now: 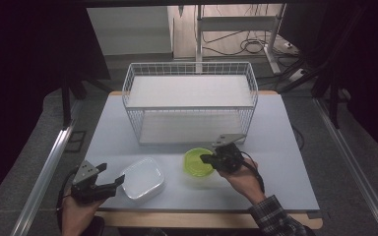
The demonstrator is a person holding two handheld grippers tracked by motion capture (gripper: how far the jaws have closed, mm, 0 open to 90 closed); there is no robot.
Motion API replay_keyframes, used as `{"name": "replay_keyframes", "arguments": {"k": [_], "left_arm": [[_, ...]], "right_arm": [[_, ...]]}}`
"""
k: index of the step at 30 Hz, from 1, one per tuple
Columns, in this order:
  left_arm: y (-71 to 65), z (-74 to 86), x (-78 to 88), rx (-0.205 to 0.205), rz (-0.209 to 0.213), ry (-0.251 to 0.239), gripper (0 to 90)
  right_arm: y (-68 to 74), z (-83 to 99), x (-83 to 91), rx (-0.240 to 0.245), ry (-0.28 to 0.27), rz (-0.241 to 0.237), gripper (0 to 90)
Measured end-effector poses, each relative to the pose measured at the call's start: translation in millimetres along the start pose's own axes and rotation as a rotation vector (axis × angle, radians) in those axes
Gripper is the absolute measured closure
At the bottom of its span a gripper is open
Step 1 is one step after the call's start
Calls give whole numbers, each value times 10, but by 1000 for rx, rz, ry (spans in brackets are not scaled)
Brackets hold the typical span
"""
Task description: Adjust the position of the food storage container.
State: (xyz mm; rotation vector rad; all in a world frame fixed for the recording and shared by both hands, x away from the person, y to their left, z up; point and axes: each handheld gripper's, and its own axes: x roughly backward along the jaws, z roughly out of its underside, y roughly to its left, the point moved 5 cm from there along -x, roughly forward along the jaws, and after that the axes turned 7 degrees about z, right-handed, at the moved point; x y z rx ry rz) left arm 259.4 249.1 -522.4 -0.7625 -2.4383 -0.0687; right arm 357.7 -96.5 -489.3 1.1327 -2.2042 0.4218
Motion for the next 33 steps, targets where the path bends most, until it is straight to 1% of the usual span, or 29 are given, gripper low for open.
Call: {"name": "replay_keyframes", "arguments": {"k": [2, 5, 6, 7, 9, 10, 11, 12, 13, 15, 18, 20, 22, 23, 24, 25, 26, 29, 31, 32, 33], "left_arm": [[5, 6, 1, 3, 2, 3, 185], [-14, 7, -12, 2, 14, 8, 176], [-14, 7, -12, 2, 14, 8, 173], [-31, 13, -33, -3, 19, 17, 173], [-42, 18, -52, -6, 22, 26, 172], [-42, 18, -52, -6, 22, 26, 172], [-52, 24, -67, -9, 26, 36, 172], [-52, 24, -67, -9, 26, 36, 172], [-55, 27, -75, -10, 26, 41, 172], [-55, 32, -79, -10, 23, 47, 173], [-55, 34, -82, -10, 20, 51, 176], [-60, 36, -88, -9, 24, 53, 177], [-62, 35, -89, -9, 24, 53, 177], [-65, 35, -91, -9, 25, 53, 177], [-67, 34, -92, -9, 26, 53, 177], [-73, 32, -93, -10, 28, 53, 178], [-74, 31, -93, -10, 28, 52, 177], [-78, 30, -94, -10, 29, 53, 177], [-79, 30, -95, -11, 27, 55, 178], [-79, 30, -95, -11, 27, 55, 178], [-81, 29, -95, -11, 28, 56, 179]], "right_arm": [[74, -85, -105, 28, 10, -16, 895], [179, -196, -267, 47, 20, -42, 895], [179, -196, -267, 47, 20, -42, 895], [247, -247, -380, 68, 31, -57, 894], [307, -274, -483, 88, 47, -57, 894], [307, -274, -483, 88, 47, -57, 894], [347, -286, -570, 101, 59, -66, 893], [347, -286, -570, 101, 59, -66, 893], [374, -281, -638, 107, 76, -71, 893], [384, -262, -679, 121, 97, -65, 893], [374, -220, -688, 131, 122, -55, 894], [344, -192, -654, 116, 123, -62, 894], [324, -179, -636, 119, 121, -53, 895], [280, -146, -589, 111, 127, -43, 895], [280, -146, -589, 111, 127, -43, 895], [231, -109, -538, 101, 126, -36, 894], [201, -89, -511, 100, 124, -34, 894], [123, -20, -423, 77, 123, -27, 894], [69, 29, -364, 67, 127, -14, 894], [69, 29, -364, 67, 127, -14, 894], [10, 75, -308, 60, 127, 1, 894]]}}
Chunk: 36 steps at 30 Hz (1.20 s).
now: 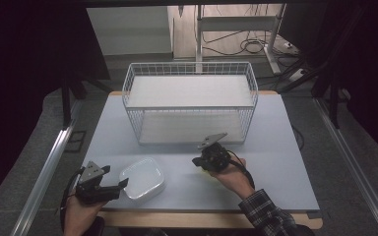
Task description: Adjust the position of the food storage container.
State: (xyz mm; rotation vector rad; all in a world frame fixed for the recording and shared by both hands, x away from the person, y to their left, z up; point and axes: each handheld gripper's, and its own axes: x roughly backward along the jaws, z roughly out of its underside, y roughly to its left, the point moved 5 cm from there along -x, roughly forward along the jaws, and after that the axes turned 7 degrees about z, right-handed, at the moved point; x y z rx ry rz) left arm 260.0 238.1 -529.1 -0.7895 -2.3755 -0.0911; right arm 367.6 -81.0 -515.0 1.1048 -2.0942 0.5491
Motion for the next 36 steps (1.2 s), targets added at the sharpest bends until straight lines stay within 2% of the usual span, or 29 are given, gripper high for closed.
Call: {"name": "replay_keyframes", "arguments": {"k": [7, 8, 22, 31, 32, 36], "left_arm": [[-4, 2, -5, -2, 0, 5, 180], [-5, 4, -5, -4, 0, 9, 181], [-28, 6, -11, -1, 6, 28, 185], [-40, 0, -2, -2, 12, 27, 188], [-41, 1, -6, -1, 11, 28, 188], [-43, 5, -10, -1, 6, 34, 202]], "right_arm": [[-191, 172, 151, -46, 1, 39, 894], [-254, 227, 200, -62, 1, 52, 894], [-691, 598, 512, -161, 2, 153, 891], [-901, 796, 705, -211, 6, 211, 890], [-947, 842, 747, -228, 5, 223, 890], [-977, 868, 780, -258, -3, 229, 876]]}}
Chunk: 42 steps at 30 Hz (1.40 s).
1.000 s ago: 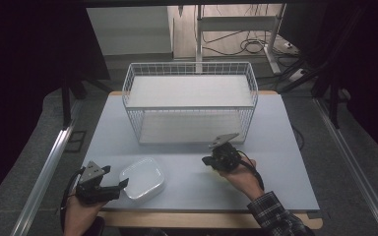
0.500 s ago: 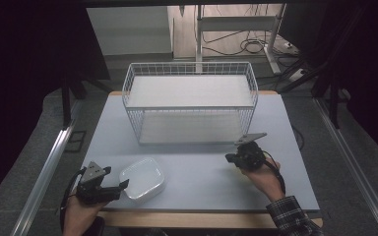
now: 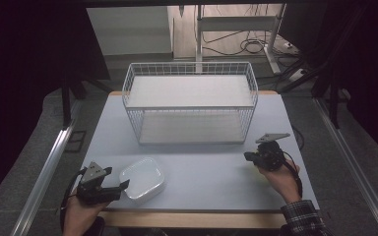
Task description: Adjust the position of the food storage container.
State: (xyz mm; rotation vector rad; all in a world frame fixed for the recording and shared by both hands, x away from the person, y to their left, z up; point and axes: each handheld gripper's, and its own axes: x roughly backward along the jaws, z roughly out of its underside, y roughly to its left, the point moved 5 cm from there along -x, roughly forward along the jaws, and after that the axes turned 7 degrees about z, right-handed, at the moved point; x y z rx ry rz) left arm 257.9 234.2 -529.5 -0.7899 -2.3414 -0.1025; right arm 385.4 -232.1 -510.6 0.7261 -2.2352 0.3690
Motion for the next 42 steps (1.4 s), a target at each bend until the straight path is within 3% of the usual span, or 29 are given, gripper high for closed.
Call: {"name": "replay_keyframes", "arguments": {"k": [4, 8, 10, 13, 14, 16, 24, 29, 33, 39, 42], "left_arm": [[14, 22, 32, 17, 1, -1, 265], [30, 83, 124, 68, 67, -17, 541], [59, 143, 158, 77, 49, 8, 686], [100, 209, 174, 88, 37, 35, 798], [135, 254, 171, 115, 54, 46, 831], [149, 267, 160, 123, 56, 56, 875], [110, 255, -92, 119, 63, 121, 887], [114, 186, -189, 122, 66, 121, 888], [101, 109, -314, 125, 93, 117, 890], [-34, 2, -472, 94, 138, 126, 890], [-148, -69, -575, 57, 162, 139, 889]], "right_arm": [[102, -36, 2, 1, -21, -22, 864], [244, -73, -2, 18, -37, -47, 856], [317, -89, 0, 33, -45, -57, 852], [370, -101, 7, 42, -51, -63, 849], [411, -108, 11, 49, -58, -68, 849], [443, -114, 10, 50, -63, -73, 848], [542, -99, -15, 53, -59, -90, 842], [600, -87, -16, 61, -57, -96, 842], [642, -68, -20, 55, -49, -99, 842], [733, -37, -31, 49, -41, -114, 873], [782, -32, -50, 60, -37, -117, 883]]}}
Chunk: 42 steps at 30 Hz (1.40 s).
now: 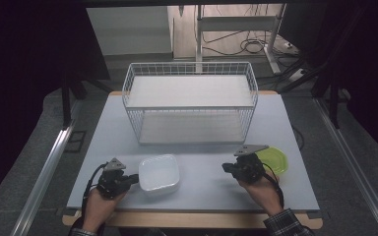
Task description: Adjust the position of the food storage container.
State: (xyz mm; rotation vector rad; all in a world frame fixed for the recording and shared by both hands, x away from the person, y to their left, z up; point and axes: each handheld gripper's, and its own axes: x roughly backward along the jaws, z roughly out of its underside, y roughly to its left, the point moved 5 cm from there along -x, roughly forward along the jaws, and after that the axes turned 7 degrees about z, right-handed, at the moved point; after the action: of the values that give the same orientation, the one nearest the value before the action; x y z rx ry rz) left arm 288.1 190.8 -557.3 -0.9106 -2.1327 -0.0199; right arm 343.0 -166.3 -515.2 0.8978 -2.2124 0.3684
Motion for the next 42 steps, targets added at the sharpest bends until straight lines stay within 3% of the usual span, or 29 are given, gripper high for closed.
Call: {"name": "replay_keyframes", "arguments": {"k": [15, 29, 38, 42], "left_arm": [[-235, -328, -392, -81, 65, 16, 886], [-449, -491, -665, -126, 120, 26, 886], [-489, -537, -678, -130, 128, 13, 873], [-459, -544, -562, -128, 105, -8, 819]], "right_arm": [[216, -30, -155, 6, 12, -27, 894], [220, 10, -211, 21, 25, -14, 867], [176, 38, -190, 1, 35, 6, 872], [149, 49, -138, 39, 29, 38, 844]]}}
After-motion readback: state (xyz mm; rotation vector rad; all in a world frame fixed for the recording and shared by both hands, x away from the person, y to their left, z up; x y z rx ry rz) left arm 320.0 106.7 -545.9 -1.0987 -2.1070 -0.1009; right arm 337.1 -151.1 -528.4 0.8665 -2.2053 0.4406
